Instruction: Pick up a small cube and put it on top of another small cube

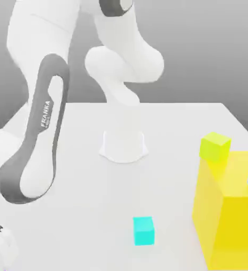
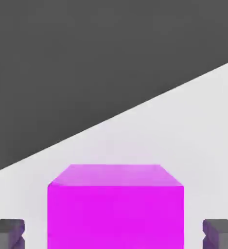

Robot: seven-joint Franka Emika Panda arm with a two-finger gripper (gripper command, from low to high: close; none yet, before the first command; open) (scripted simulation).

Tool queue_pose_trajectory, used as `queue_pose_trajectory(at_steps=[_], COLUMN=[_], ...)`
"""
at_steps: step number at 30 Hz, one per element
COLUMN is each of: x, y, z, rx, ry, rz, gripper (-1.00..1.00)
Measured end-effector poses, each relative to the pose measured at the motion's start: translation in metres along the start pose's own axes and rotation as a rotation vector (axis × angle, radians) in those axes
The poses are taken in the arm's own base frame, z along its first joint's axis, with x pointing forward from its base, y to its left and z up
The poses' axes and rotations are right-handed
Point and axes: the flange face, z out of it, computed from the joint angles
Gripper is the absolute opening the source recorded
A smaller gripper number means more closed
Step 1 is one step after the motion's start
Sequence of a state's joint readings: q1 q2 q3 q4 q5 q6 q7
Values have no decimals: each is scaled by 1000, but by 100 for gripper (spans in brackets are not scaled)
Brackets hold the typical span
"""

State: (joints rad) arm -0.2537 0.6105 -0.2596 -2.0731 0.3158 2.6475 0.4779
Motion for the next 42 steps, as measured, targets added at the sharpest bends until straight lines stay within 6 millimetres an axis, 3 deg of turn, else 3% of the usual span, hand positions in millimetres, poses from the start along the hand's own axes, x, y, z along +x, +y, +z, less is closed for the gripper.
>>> queue_pose_trajectory(at_steps=[5, 9, 12, 16, 19, 22, 24, 28, 34, 36, 38, 39, 42], x=[0, -4, -53, -136, -202, -284, -331, -398, -504, -515, -518, -519, -519], y=[0, -3, -42, -86, -107, -121, -119, -99, -45, -37, -35, -34, -34], z=[-1, -55, -90, -136, -170, -204, -226, -265, -313, -298, -272, -260, -260], rx=[0, 3, 33, 64, 77, 77, 74, 59, 12, 4, 3, 2, 2], ry=[0, -5, -46, -94, -118, -131, -130, -109, -27, -12, -8, -7, -7], rz=[0, -10, -128, -321, -474, -660, -767, -937, -1218, -1251, -1259, -1260, -1260], gripper=[-100, -100, -100, -100, -100, -100, -100, -100, -100, -100, -100, 100, 100])
